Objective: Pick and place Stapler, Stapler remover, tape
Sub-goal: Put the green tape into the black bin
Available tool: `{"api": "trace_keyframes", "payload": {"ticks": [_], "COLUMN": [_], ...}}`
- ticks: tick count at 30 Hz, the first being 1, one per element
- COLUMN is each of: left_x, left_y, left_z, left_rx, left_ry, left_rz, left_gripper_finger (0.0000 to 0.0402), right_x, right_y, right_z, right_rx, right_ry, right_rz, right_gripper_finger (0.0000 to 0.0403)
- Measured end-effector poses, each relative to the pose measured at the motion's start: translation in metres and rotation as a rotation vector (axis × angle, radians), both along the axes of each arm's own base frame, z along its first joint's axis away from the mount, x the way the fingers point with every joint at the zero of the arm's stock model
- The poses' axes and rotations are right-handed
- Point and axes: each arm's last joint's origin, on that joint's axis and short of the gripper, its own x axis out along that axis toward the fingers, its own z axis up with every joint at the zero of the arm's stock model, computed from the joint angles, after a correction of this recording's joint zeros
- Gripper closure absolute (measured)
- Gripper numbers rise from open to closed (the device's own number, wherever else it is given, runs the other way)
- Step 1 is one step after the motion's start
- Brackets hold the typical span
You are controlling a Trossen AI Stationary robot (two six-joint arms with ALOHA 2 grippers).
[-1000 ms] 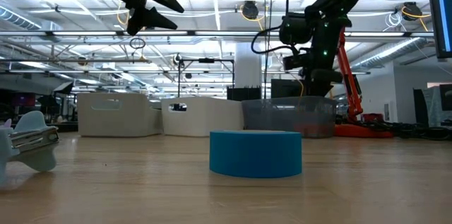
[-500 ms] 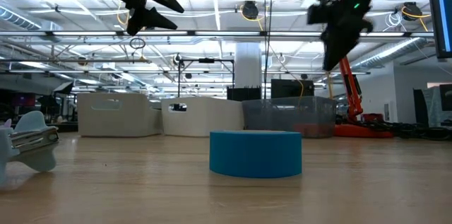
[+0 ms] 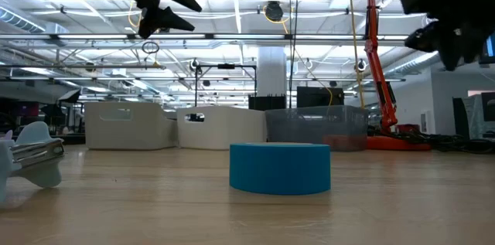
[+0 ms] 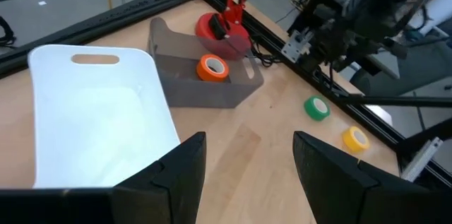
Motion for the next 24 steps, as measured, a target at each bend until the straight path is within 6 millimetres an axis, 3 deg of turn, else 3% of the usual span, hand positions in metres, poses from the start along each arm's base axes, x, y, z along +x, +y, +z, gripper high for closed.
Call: {"api": "trace_keyframes", "payload": {"ticks": [9, 18, 24], "left_x": [0.006, 0.009, -0.001], "left_y": [-0.026, -0.049, -0.053], "left_z": [0.001, 0.006, -0.014], "left_rx": [0.117, 0.204, 0.221], "left_ry": [0.006, -0.029, -0.138], "left_rz": [-0.159, -0.203, -0.212], "left_gripper_finger": [0.0188, 0.0188, 0.0188], "right_x": [0.009, 0.022, 0.023], "right_y": [0.016, 0.025, 0.030], "right_z": [-0.017, -0.029, -0.030], "right_rx": [-0.019, -0.018, -0.018], "right_ry": [0.073, 0.171, 0.186], "right_rz": [0.094, 0.157, 0.179], "right_gripper_finger": [0.0235, 0.0227, 0.0227]}}
